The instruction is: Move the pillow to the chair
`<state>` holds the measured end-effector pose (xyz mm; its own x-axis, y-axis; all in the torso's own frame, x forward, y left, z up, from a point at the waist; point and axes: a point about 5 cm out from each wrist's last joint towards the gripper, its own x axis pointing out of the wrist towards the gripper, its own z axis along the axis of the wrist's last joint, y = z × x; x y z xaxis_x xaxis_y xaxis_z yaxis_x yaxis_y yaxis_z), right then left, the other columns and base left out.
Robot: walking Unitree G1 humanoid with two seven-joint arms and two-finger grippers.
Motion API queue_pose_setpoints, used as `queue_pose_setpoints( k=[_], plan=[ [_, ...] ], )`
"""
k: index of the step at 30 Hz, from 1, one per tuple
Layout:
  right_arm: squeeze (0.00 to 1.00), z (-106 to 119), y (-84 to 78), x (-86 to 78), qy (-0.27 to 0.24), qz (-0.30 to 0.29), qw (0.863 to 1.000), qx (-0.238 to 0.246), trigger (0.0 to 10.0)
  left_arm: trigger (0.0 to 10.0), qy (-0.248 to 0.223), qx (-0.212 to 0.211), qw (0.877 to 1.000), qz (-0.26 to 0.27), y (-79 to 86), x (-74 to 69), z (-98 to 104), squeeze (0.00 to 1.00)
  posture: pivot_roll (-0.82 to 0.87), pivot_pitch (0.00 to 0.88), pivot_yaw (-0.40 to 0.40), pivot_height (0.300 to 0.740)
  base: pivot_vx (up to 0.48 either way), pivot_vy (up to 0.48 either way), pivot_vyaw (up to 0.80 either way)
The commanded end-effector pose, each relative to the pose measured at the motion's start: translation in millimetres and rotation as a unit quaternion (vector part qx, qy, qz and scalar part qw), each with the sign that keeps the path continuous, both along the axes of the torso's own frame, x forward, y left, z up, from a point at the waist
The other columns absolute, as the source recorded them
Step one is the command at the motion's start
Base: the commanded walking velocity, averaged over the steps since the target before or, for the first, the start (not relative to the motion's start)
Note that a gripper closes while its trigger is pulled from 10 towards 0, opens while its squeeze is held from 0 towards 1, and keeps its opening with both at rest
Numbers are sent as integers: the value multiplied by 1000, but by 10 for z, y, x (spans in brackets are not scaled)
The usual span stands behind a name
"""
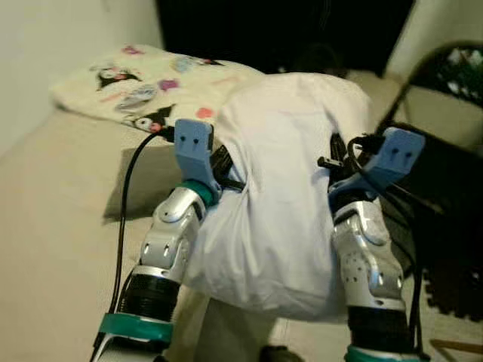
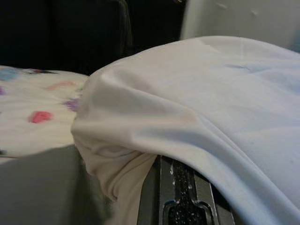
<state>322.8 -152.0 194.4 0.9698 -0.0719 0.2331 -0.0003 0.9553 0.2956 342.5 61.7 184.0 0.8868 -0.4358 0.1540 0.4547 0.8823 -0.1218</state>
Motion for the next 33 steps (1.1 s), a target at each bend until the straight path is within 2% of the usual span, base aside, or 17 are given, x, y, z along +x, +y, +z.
queue_pose_setpoints(
  k=[1,5,13,20,33],
  plan=[
    [0,137,171,2,-32,34,999,-7,10000,10000,-16,1,1000,-27,-115,-55,38,0,6,11,94,740,0,0,-800],
    [0,70,169,-7,-19,34,999,-17,10000,10000,4,7,999,-41,-148,-136,-100,0,1,18,85,740,0,0,-800],
    [0,-25,132,-26,-1,30,999,-27,10000,10000,19,2,999,-31,-90,-157,-194,0,-2,19,84,740,0,0,-800],
    [0,-165,150,-54,23,49,997,-46,10000,10000,17,25,1000,3,-8,-175,-301,0,-4,19,77,740,0,0,-800],
    [0,-157,203,-37,23,57,997,-40,10000,10000,6,26,1000,-2,-49,-190,-261,0,-5,21,69,740,0,0,-800]
  ],
)
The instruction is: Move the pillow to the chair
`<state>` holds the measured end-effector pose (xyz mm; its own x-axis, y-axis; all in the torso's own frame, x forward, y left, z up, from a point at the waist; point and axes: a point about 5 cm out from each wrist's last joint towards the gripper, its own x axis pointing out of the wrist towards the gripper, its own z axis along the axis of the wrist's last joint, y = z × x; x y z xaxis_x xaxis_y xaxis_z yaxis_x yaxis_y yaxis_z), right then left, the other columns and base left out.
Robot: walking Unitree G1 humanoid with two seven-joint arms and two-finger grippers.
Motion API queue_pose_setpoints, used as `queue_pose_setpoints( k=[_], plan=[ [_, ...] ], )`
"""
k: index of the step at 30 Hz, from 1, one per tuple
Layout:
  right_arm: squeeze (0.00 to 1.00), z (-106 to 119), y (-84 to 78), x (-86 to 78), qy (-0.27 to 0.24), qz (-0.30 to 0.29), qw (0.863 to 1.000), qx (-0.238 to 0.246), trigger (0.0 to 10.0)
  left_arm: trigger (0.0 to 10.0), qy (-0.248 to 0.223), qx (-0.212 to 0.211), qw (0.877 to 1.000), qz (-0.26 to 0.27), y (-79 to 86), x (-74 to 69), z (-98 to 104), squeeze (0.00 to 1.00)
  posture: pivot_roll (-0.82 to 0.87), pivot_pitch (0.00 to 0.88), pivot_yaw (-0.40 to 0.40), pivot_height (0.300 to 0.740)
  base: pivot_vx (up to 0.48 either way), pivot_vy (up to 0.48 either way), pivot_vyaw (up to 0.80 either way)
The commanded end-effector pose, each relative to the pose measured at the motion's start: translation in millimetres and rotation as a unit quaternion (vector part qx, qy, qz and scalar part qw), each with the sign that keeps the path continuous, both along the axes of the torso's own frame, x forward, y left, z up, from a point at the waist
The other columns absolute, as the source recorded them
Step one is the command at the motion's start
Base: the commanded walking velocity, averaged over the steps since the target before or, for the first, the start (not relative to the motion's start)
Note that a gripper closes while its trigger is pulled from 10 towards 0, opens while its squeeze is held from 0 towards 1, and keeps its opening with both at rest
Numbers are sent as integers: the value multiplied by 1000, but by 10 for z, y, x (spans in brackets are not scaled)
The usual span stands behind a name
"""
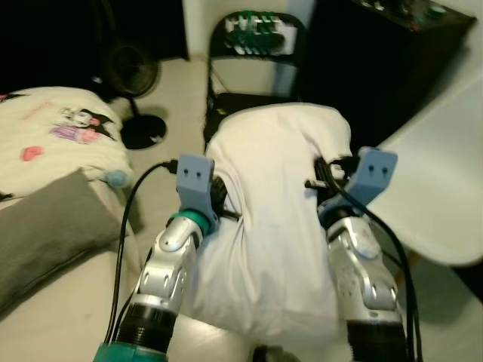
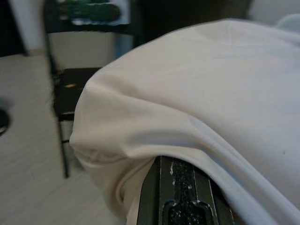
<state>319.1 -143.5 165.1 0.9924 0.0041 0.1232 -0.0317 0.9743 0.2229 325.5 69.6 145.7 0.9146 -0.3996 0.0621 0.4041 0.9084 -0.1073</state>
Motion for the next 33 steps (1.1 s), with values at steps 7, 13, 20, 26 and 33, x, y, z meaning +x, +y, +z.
queue_pose_setpoints(
  k=[7,13,20,26,33],
  plan=[
    [0,117,121,-9,-30,22,999,2,10000,10000,-34,-16,998,-47,-158,-28,144,0,-3,17,82,740,0,0,0],
    [0,113,119,-10,-29,20,999,3,10000,10000,-34,-16,998,-48,-163,-24,150,0,-3,15,87,740,0,0,0],
    [0,105,122,-12,-28,17,999,4,10000,10000,-35,-15,998,-52,-164,-26,150,0,-2,12,92,740,0,0,0],
    [0,101,128,-16,-28,16,999,5,10000,10000,-36,-15,998,-55,-166,-30,155,0,-1,11,94,740,0,0,0],
    [0,88,130,-26,-26,15,1000,8,10000,10000,-36,-21,997,-65,-207,-38,169,0,-3,4,100,740,144,0,-457]
  ],
)
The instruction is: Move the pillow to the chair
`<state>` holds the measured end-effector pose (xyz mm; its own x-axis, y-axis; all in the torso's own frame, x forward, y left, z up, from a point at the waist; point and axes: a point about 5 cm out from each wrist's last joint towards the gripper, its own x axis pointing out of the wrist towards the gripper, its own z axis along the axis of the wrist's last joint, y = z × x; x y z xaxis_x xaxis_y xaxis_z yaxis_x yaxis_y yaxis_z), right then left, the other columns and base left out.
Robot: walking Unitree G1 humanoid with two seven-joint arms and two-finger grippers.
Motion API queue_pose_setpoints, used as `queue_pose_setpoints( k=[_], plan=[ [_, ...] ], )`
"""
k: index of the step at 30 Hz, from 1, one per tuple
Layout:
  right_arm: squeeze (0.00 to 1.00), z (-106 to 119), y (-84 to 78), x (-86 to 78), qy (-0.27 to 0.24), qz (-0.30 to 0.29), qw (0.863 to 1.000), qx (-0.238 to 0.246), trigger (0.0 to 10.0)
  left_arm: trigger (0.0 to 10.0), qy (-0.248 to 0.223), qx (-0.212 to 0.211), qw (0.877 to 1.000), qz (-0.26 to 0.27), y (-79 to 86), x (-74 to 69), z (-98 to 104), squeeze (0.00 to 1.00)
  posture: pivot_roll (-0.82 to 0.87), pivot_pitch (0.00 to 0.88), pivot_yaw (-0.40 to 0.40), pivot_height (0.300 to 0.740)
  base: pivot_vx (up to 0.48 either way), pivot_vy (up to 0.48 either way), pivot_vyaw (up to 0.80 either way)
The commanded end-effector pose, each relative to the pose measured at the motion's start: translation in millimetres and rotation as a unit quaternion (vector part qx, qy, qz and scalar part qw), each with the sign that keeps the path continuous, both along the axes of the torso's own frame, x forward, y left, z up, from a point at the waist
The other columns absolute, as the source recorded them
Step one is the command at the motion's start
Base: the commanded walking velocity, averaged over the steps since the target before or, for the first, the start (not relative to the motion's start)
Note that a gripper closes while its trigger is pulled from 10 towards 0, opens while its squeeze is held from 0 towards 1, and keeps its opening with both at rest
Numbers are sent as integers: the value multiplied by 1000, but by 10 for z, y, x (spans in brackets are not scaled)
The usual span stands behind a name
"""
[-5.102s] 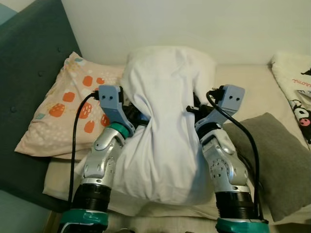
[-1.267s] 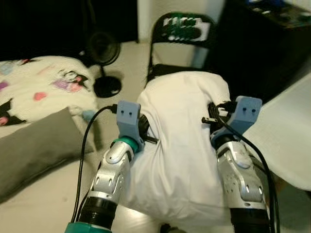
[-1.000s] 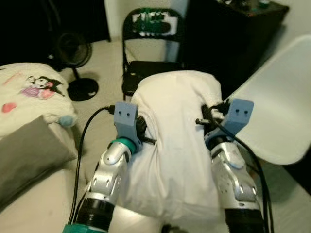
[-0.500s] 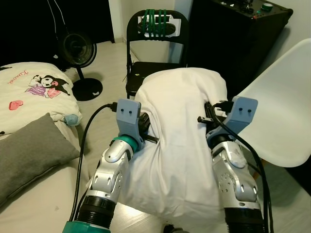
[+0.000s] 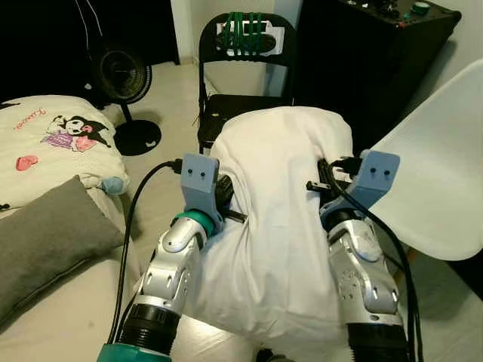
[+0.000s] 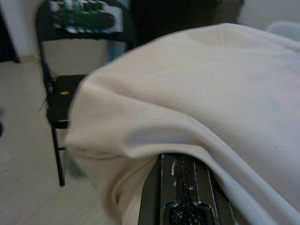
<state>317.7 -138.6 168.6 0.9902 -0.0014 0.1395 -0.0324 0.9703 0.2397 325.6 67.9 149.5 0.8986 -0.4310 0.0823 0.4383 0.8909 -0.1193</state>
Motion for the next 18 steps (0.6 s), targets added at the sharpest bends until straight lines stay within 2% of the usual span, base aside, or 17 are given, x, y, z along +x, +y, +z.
queue_pose_setpoints(
  k=[1,18],
  plan=[
    [0,54,79,-12,-18,16,1000,-1,10000,10000,-30,-12,998,-48,-194,-39,133,0,-3,4,100,740,277,0,-456],
    [0,49,75,-2,-18,16,1000,-4,10000,10000,-33,-18,998,-46,-179,-33,144,0,2,7,94,740,293,0,0]
  ],
)
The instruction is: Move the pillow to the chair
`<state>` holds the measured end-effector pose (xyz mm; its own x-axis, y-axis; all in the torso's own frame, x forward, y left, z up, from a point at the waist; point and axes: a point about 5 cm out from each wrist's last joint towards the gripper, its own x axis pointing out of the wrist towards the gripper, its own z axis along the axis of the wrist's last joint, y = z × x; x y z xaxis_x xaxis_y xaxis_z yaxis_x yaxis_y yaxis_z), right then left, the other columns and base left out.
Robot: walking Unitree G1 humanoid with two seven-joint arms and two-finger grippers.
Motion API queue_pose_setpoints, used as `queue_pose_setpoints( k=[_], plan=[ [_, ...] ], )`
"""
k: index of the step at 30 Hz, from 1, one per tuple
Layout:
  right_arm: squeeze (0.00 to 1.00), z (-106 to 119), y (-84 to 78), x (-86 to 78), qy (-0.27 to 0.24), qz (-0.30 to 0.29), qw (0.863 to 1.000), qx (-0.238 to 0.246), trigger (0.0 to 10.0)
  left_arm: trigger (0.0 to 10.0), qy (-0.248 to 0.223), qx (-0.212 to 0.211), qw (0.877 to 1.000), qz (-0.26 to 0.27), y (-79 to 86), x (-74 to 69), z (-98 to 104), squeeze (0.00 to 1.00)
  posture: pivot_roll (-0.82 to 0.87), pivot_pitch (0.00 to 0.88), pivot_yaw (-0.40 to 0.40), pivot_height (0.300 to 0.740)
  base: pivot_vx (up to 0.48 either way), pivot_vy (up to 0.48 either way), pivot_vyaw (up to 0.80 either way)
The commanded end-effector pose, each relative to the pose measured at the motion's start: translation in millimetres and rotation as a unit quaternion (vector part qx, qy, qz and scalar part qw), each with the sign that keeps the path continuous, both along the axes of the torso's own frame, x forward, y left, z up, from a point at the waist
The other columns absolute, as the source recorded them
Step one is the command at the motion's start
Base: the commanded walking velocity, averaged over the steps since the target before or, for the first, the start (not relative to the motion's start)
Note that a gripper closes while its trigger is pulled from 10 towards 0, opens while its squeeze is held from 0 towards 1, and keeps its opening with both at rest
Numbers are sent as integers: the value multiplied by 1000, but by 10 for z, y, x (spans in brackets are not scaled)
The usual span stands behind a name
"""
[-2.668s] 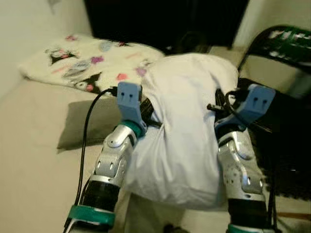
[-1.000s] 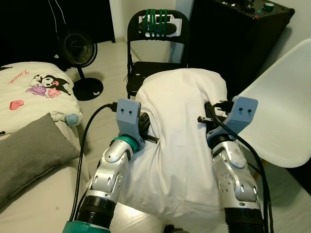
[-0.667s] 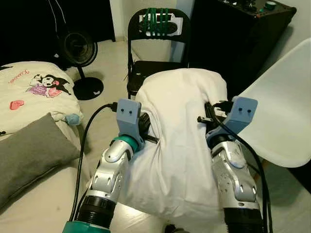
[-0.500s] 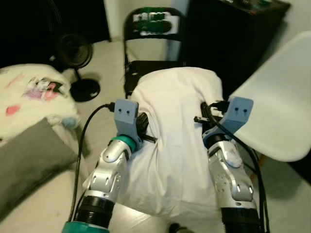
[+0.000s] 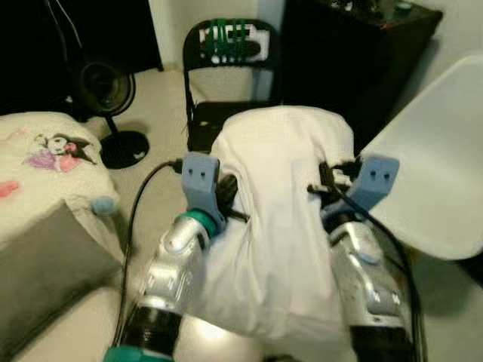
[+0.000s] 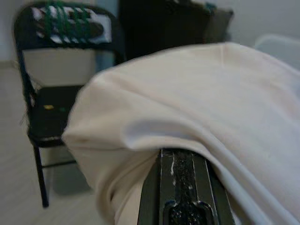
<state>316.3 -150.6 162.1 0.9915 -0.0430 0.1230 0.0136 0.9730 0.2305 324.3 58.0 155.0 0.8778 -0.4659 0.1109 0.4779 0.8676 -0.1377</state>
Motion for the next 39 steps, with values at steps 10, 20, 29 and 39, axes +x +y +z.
queue_pose_setpoints(
  k=[10,20,29,39],
  plan=[
    [0,104,200,10,-25,38,999,1,10000,10000,-25,-4,999,-21,-65,-20,89,0,4,9,92,740,321,0,0],
    [0,103,193,14,-24,36,999,1,10000,10000,-24,-5,999,-24,-79,-18,94,0,3,17,95,740,329,0,0],
    [0,98,192,14,-24,35,999,0,10000,10000,-22,-6,999,-26,-83,-23,86,0,3,17,94,740,329,0,0],
    [0,98,197,18,-24,35,999,1,10000,10000,-23,-8,999,-27,-80,-24,90,0,5,18,97,740,353,0,0]
  ],
)
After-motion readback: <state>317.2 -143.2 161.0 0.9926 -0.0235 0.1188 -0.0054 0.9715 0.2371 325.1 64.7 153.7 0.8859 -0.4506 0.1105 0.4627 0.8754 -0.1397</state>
